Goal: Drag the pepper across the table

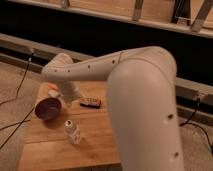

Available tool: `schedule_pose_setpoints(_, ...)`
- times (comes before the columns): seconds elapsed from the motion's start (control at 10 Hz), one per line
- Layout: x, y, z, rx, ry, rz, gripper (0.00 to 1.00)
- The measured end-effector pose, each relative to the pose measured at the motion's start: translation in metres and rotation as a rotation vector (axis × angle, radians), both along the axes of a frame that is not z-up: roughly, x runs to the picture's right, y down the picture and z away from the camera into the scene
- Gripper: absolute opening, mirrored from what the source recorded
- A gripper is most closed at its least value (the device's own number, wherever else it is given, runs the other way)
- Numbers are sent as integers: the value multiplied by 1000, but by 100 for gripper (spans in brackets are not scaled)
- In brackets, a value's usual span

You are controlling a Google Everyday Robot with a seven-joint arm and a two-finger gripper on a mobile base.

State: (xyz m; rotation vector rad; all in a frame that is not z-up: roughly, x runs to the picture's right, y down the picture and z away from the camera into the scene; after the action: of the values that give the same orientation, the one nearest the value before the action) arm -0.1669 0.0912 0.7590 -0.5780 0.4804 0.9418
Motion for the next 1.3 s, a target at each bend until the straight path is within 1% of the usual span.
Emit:
schedule_pose_setpoints(0.1,-20,-5,15,-9,-58,-58,65)
schedule_pose_setpoints(0.2,-37,-11,29,-16,-107,-97,65)
schedule_pose_setpoints(0.3,-48,-17,41,-17,-145,-126,65)
schedule_pose_setpoints(0.4,-65,-29,59,-15,-204,-153,65)
schedule_pose_setpoints(0.6,-78,-48,79,-7,-265,-158,65)
schedule_pose_setpoints(0.7,-81,-60,90,-4,-295,-146,65)
schedule_pose_setpoints(1.0,-79,-85,116,-10,-350,-102,65)
schedule_pose_setpoints(1.3,-75,-89,140,-36,-372,-91,65)
